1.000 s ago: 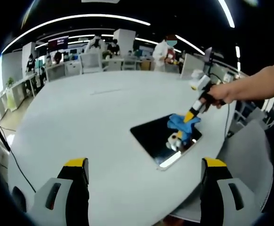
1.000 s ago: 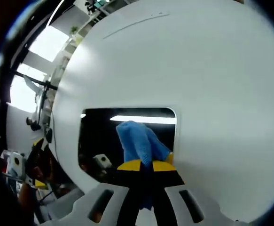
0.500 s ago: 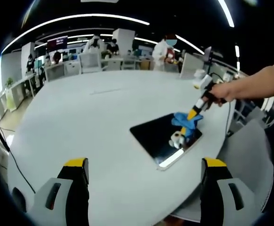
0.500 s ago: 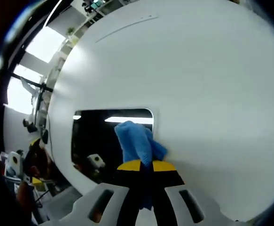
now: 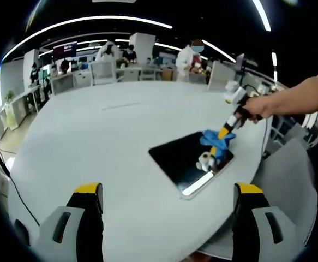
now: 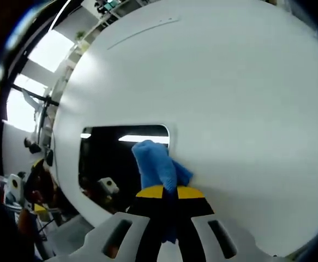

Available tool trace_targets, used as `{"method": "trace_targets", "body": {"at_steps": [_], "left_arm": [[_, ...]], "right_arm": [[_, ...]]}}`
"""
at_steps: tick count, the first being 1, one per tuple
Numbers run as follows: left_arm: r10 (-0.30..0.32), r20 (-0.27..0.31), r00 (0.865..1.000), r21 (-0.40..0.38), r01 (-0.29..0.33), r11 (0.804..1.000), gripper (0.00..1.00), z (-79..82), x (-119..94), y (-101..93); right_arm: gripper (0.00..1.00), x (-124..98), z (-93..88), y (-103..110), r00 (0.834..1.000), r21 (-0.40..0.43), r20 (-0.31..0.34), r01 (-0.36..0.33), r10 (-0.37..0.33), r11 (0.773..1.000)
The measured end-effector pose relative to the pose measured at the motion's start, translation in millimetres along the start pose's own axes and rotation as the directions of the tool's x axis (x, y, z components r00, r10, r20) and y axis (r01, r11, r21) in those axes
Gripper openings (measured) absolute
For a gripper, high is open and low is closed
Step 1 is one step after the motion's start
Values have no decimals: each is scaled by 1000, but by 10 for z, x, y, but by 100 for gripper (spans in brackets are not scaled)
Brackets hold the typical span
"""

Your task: Wipe the mirror surface with the cleaning cloth until all visible marks leave the cleaned area.

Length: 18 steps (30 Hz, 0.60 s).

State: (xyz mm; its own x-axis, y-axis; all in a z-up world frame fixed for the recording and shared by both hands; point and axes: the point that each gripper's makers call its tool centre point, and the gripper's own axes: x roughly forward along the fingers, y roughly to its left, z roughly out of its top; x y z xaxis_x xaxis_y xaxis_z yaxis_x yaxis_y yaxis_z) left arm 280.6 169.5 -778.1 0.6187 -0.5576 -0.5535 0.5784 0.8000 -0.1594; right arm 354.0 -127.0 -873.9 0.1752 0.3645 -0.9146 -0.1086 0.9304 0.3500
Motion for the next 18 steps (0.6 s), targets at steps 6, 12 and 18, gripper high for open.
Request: {"method": "trace_targets", "body": {"at_steps": [6,12,18], "left_arm": [[2,-5,1000,2,-2,1000,100,-13,-9,12],[1,-5,1000,6,-1,1000,100,-2,-7,10],[-2,-5,1000,11,2,1000,100,4,0,-10]], "right_arm": [[1,-15,-14,17,1000,-6,3,-1,1,1000],[1,-4,-60,42,1000,-24,-5,-3,3,1000],[1,4,-69,35,1000,-26,-5,-4,4,1000]]}}
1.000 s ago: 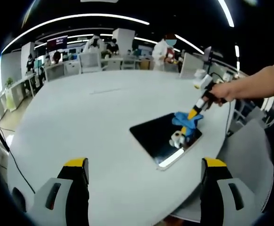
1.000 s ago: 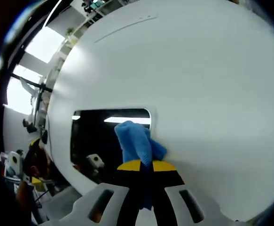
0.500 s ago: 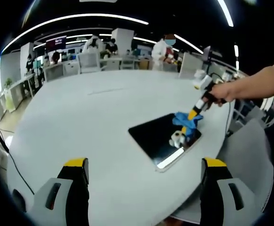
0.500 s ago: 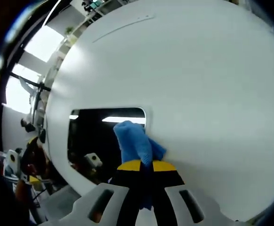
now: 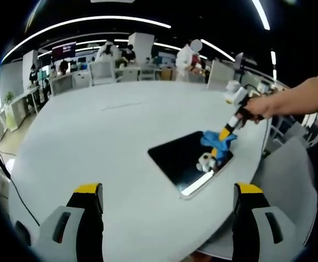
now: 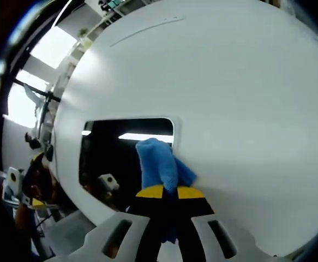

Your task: Wipe the mirror surface with the cleaning cloth until all visible marks leave the cleaned area.

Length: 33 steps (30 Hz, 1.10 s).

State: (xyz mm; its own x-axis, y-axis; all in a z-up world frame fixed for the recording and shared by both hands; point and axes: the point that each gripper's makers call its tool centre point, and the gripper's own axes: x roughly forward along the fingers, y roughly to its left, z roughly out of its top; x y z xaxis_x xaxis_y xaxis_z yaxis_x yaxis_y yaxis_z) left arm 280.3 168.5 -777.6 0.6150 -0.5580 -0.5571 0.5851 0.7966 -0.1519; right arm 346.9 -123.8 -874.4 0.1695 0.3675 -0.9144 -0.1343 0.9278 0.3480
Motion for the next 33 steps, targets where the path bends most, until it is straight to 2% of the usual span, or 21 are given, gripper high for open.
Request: {"method": "trace_targets", "body": {"at_steps": [19,33], "left_arm": [[-3,-7,1000,-5,3,1000,100,-52,3,-57],[-4,-5,1000,-4,4,1000,100,-81,-24,-52]], "right_arm": [[1,-63,-282,43,1000,11,-6,-28,28,1000],[1,-81,-471,60,998,52,6,-56,56,997]]}}
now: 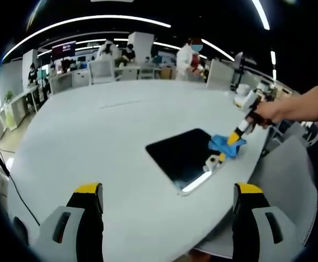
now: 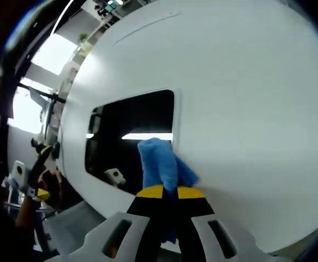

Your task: Wipe the mirror surface with the cleaning cloth until all visible marks leave the cleaned area.

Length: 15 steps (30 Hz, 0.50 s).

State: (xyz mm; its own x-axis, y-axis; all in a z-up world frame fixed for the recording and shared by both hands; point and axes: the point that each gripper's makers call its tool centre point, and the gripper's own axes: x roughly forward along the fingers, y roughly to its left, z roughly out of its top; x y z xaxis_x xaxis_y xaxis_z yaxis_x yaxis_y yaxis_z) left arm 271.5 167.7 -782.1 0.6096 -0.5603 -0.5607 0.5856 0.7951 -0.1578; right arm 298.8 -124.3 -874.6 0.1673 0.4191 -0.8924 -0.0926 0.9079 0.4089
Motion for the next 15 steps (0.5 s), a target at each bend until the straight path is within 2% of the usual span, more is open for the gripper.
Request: {"method": "trace_targets", "body": {"at_steps": [15], "left_arm": [[-8,-4,1000,0,8,1000,100,-24,11,-4]], "right_arm": [[2,-15,-68,30,1000,8,7,-3,3,1000]]}}
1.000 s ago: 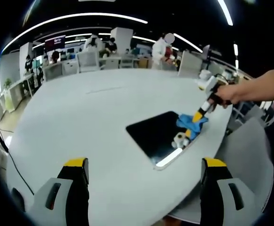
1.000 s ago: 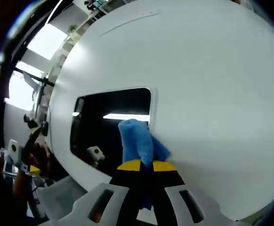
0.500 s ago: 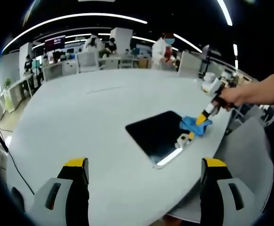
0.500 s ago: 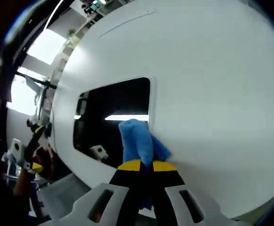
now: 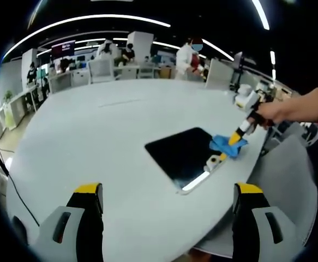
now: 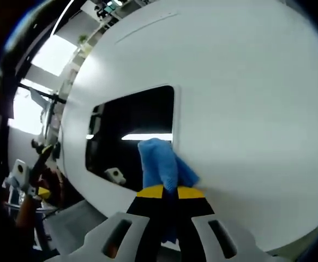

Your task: Wipe the mirror surface with the cleaning cloth until all visible marks leave the cleaned area.

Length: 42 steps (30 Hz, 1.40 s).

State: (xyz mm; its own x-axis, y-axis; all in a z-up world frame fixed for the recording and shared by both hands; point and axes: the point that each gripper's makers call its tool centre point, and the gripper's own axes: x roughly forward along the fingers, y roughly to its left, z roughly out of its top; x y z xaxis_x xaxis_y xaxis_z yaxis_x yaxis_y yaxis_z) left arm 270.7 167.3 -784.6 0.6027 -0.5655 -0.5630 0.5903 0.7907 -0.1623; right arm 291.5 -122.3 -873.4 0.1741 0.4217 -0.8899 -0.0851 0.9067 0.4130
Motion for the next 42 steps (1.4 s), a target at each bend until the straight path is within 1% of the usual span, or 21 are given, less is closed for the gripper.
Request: {"method": "trace_targets", "body": {"at_steps": [3,14,18,32,38,42], "left_arm": [[0,0,1000,0,0,1000,100,1,4,13],[-4,-1,1000,1,4,1000,100,12,12,13],[-5,2,1000,1,5,1000,100,17,11,14],[0,-10,1000,-4,0,1000,100,-32,-7,63],[1,-15,1000,-2,-1,1000,100,-39,-6,74],[10,-12,1000,5,-10,1000,100,-34,-8,87]], "right_arm": [[2,6,4,0,1000,11,3,-5,5,1000],[2,24,13,83,1000,7,9,-17,17,1000],[2,32,29,158,999,9,11,-37,37,999],[2,187,56,424,998,-11,-8,-69,69,998],[2,221,78,490,997,-14,-2,-75,75,997],[2,252,102,576,997,-23,6,-81,81,996]]}}
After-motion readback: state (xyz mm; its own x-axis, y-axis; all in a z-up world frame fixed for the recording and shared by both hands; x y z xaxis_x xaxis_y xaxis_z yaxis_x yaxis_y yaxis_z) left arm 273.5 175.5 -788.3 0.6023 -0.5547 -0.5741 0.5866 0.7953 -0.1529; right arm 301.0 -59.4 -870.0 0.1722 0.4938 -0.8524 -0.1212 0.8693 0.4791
